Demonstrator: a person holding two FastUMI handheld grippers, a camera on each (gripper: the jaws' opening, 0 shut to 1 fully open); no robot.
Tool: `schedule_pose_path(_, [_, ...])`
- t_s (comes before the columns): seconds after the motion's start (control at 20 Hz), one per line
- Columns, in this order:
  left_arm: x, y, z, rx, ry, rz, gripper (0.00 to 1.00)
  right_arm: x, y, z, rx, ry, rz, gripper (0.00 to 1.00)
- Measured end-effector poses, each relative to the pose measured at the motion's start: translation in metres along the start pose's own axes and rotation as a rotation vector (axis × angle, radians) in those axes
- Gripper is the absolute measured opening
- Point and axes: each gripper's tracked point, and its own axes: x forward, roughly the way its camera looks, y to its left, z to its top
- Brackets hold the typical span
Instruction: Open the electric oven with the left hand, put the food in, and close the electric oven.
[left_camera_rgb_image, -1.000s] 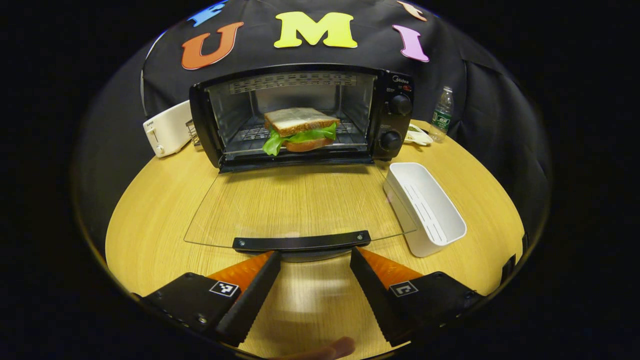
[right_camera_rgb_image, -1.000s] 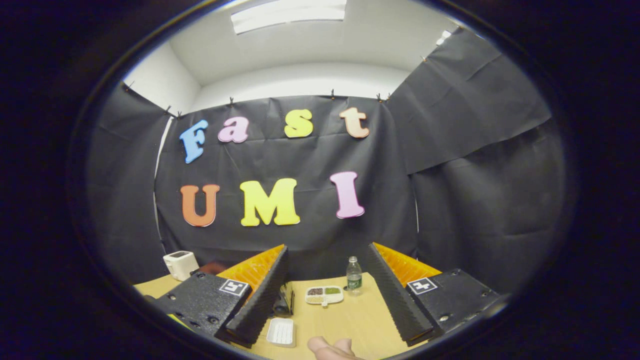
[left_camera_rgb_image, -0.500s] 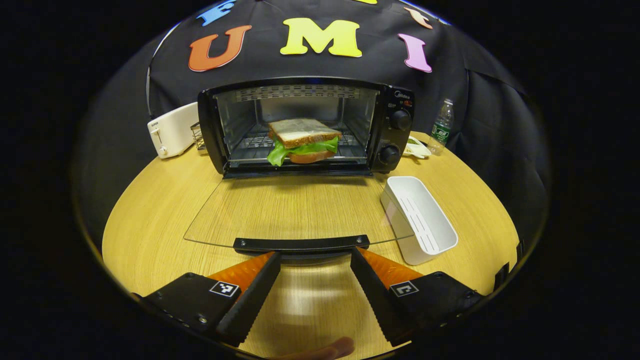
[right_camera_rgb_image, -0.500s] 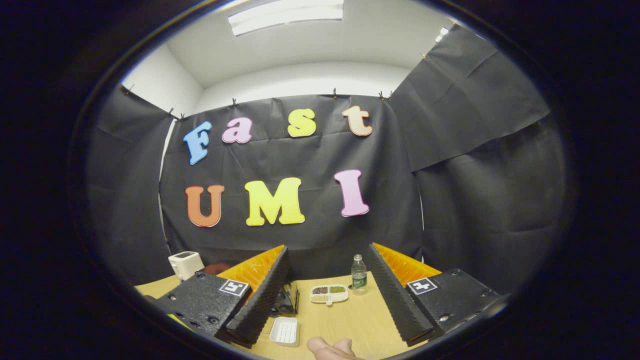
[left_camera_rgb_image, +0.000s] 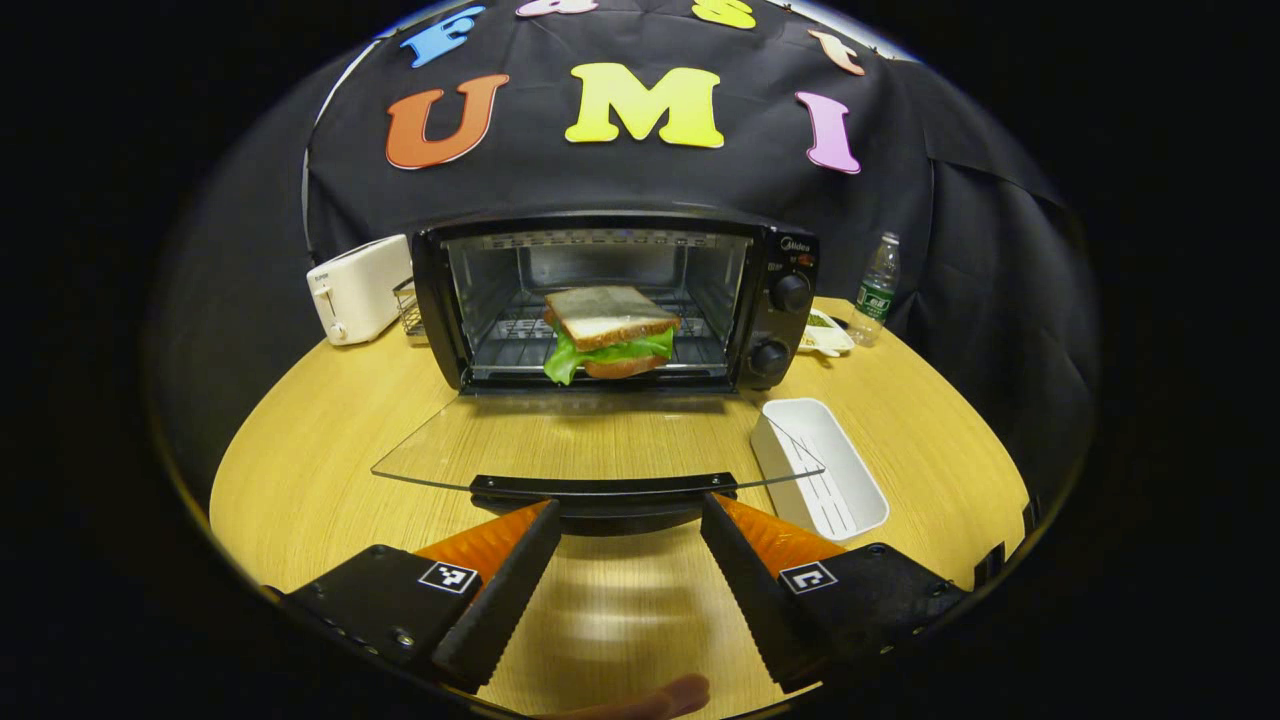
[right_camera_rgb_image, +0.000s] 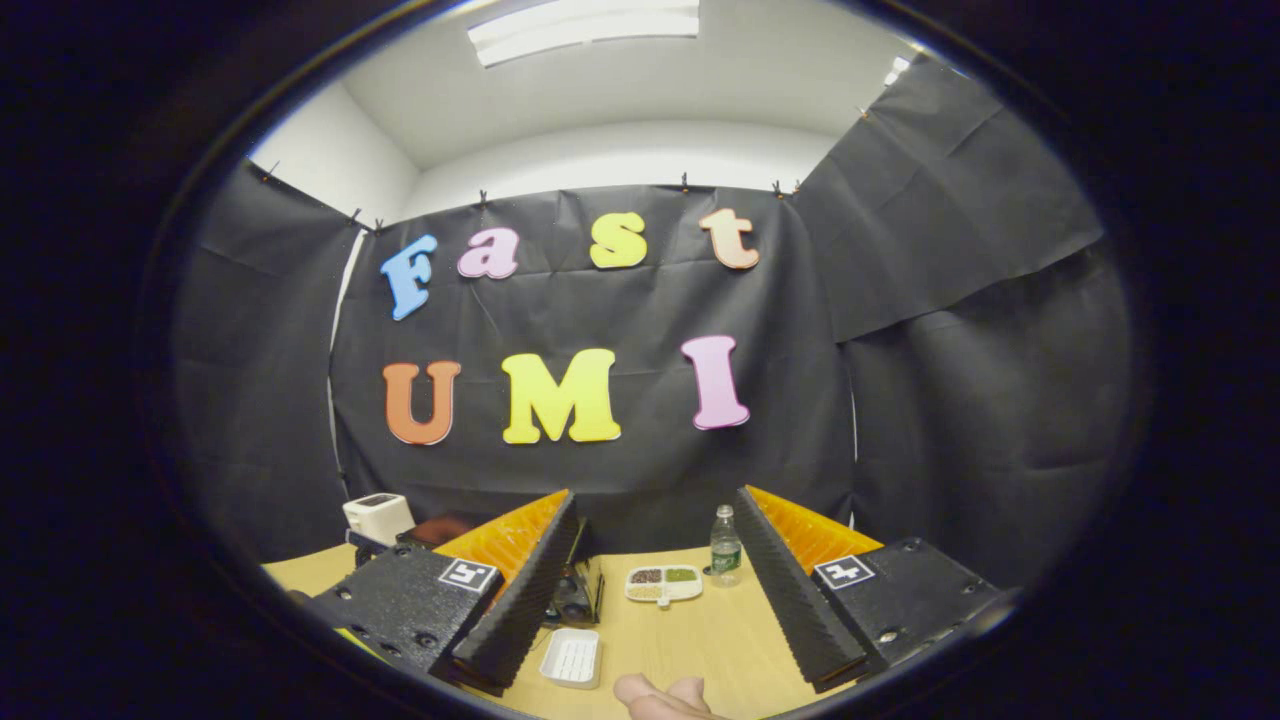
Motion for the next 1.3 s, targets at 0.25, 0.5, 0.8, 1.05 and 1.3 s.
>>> schedule_pose_path(0.25, [-0.003,0.001,0.031,0.035,-0.074,0.021,0.94,0.002,-0.005,-0.002,0.005,0.006,-0.011,1.0])
schedule_pose_path(0.5, [-0.003,0.008,0.071,0.073,-0.159,0.065,0.95,0.0,-0.012,-0.002,-0.005,0.006,-0.025,1.0])
schedule_pose_path(0.8, [0.011,0.017,0.118,0.035,-0.239,0.062,0.96,-0.003,-0.017,-0.005,-0.004,0.017,-0.033,1.0])
schedule_pose_path(1.05, [0.035,0.025,0.148,0.03,-0.298,0.066,0.97,0.0,-0.024,-0.007,-0.003,0.026,-0.047,1.0])
schedule_pose_path(1.3, [0.055,0.033,0.179,-0.002,-0.356,0.081,0.98,-0.003,-0.03,-0.011,0.006,0.039,-0.063,0.89])
